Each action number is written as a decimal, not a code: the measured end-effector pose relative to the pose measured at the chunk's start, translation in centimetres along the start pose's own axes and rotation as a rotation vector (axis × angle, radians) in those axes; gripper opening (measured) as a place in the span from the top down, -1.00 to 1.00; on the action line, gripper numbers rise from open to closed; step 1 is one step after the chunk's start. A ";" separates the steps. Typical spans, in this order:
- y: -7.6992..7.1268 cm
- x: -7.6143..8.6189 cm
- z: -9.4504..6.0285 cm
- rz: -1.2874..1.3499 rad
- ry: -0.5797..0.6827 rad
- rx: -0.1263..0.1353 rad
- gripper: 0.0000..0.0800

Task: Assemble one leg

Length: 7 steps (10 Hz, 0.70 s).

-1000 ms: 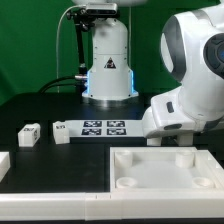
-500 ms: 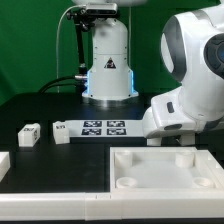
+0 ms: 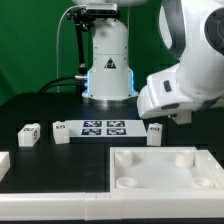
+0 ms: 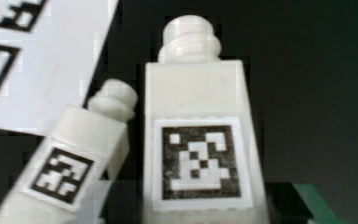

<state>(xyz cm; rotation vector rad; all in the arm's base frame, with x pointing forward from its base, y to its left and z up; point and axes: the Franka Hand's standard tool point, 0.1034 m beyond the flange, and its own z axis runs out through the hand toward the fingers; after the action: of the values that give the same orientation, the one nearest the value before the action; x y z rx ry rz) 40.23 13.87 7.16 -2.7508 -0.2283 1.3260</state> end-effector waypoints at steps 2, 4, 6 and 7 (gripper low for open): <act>0.1 -0.6 -1.5 0.003 0.025 0.000 0.27; 0.1 -0.2 -1.3 0.004 0.066 -0.002 0.27; 0.2 0.7 -2.1 0.009 0.216 -0.009 0.27; 0.4 0.8 -2.3 0.012 0.331 -0.018 0.27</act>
Offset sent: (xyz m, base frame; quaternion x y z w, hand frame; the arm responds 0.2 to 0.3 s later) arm 0.0000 0.0000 0.0000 0.0000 0.0000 0.0000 1.0000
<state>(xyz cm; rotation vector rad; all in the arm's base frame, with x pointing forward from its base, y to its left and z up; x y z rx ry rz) 42.57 13.59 7.89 -2.9320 -0.2003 0.8530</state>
